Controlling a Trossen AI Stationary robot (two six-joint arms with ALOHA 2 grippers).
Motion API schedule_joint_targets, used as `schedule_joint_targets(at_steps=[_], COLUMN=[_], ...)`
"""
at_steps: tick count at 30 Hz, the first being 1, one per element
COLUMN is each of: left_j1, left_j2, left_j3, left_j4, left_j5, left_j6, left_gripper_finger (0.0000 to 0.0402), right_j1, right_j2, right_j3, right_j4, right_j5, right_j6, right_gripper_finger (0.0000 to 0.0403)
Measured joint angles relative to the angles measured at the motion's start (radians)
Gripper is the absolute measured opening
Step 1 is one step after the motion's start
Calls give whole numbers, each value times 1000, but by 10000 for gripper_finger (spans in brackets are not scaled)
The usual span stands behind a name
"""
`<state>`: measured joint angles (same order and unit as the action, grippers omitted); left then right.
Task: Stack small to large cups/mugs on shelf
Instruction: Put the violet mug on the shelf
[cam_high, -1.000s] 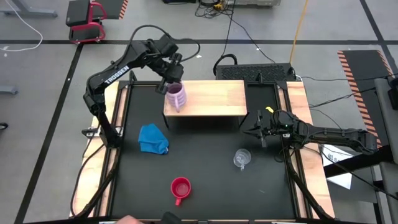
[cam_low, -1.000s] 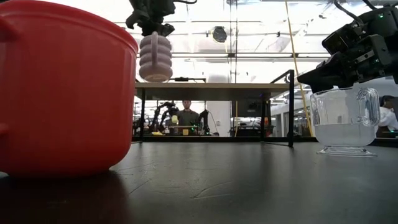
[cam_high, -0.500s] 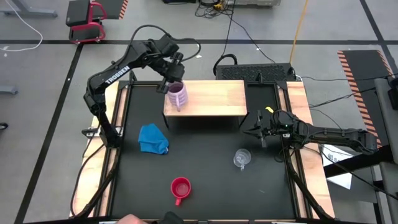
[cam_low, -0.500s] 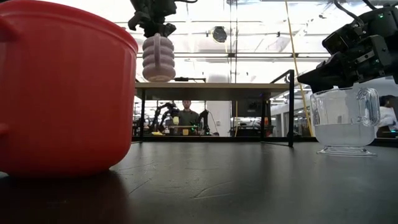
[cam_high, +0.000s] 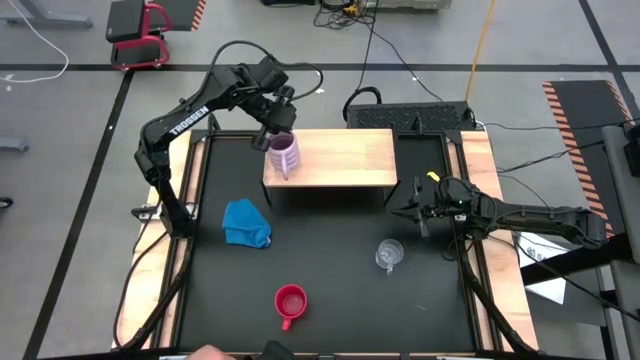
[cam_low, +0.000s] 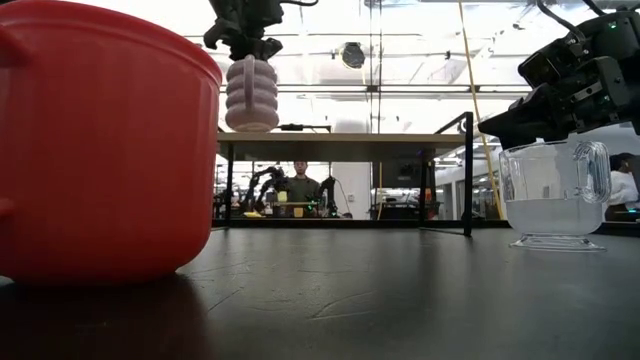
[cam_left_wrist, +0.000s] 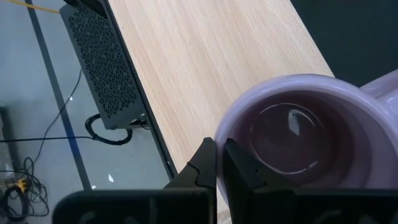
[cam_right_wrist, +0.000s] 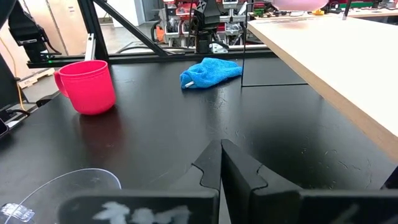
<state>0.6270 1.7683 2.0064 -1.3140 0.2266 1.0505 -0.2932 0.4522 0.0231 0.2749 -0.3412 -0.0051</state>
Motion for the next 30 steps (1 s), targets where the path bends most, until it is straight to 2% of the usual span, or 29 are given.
schedule_joint_targets(at_steps=[13, 25, 30], left_j1=[-12, -33, -61], left_j2=[-4, -5, -2], left_j3=[-92, -98, -101], left_j4=[49, 62, 53], left_j5=[-33, -69, -102], left_j6=[-20, -35, -35], left_gripper_finger=[8, 8, 55], right_j1=[0, 0, 0], right_j2=[0, 0, 0], right_j3=[0, 0, 0], right_j4=[-1, -1, -1], right_j5=[0, 0, 0], right_j6=[0, 0, 0], right_gripper_finger=[0, 0, 0])
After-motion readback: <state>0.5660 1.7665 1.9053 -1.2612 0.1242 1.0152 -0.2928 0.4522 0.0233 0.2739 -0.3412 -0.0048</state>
